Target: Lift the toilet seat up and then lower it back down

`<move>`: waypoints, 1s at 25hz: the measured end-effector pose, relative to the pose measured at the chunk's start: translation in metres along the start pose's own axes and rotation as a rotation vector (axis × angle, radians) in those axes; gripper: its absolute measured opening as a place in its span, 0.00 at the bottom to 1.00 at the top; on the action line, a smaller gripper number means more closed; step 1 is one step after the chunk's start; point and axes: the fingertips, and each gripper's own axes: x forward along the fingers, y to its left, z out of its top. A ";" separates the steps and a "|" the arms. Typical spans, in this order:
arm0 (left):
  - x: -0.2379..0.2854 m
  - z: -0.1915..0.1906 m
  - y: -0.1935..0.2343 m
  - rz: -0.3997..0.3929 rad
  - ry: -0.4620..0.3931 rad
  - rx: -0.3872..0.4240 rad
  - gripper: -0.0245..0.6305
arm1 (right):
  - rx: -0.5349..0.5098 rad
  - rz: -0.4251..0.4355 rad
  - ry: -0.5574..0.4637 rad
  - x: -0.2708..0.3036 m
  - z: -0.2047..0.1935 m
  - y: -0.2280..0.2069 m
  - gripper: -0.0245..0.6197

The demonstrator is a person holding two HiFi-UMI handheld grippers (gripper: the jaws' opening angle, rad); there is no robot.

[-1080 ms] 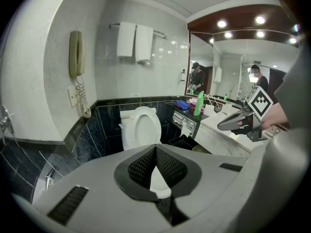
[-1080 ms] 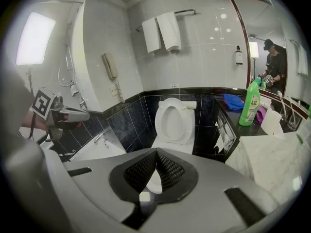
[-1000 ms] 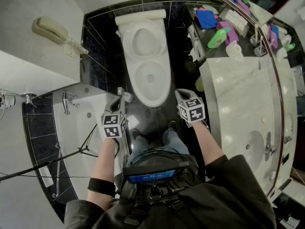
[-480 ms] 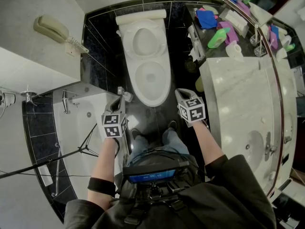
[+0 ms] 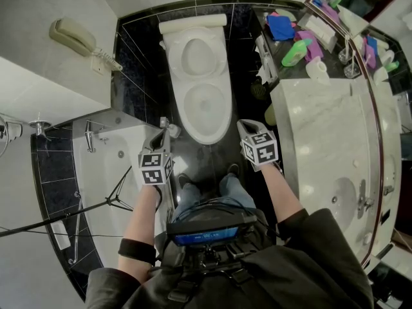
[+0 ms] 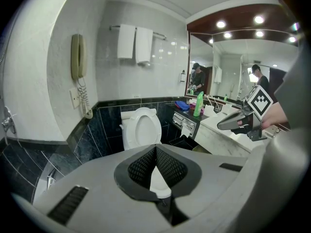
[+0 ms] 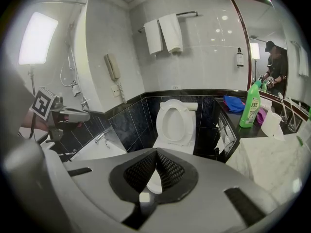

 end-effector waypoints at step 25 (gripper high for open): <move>-0.001 0.003 0.006 0.007 -0.009 -0.005 0.05 | -0.008 -0.004 -0.011 0.002 0.006 -0.001 0.04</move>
